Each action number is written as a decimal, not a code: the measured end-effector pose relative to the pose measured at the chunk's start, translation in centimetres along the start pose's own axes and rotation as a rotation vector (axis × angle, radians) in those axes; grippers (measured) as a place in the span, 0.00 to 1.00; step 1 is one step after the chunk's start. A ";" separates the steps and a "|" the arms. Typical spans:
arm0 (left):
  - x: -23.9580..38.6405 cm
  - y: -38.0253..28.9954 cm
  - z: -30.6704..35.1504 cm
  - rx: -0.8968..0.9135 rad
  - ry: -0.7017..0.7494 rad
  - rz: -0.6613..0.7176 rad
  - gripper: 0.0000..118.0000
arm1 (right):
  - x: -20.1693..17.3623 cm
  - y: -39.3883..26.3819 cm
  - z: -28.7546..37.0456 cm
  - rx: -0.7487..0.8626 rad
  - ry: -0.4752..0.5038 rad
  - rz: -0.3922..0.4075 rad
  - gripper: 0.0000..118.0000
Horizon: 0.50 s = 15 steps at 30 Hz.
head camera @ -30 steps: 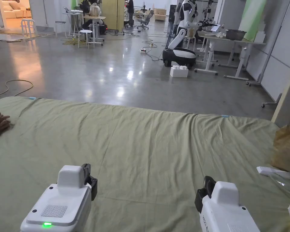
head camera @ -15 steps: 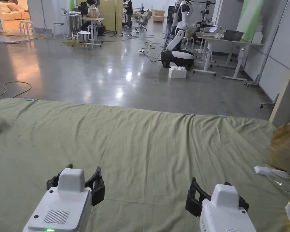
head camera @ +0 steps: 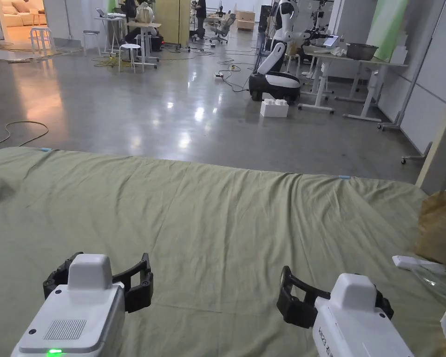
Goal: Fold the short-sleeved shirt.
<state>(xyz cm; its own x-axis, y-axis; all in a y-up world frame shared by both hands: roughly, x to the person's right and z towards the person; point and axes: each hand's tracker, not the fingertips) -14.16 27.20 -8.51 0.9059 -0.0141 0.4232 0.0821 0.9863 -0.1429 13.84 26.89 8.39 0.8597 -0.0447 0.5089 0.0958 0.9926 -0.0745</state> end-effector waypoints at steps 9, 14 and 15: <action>-1.1 0.7 0.1 0.015 -0.003 0.024 0.89 | -1.2 0.4 -0.8 -0.046 -0.132 0.051 1.00; -1.2 0.5 -0.1 0.006 -0.012 0.037 0.92 | -1.6 0.1 -1.2 -0.070 -0.089 0.015 1.00; -1.3 0.5 -0.1 0.005 -0.014 0.040 0.92 | -1.6 0.1 -1.2 -0.088 -0.067 -0.025 1.00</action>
<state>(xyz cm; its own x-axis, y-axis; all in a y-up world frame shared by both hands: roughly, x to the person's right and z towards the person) -15.22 27.69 -9.19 0.9023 0.0277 0.4301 0.0437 0.9869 -0.1551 13.13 26.90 6.53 0.8214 -0.0584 0.5674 0.1626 0.9774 -0.1348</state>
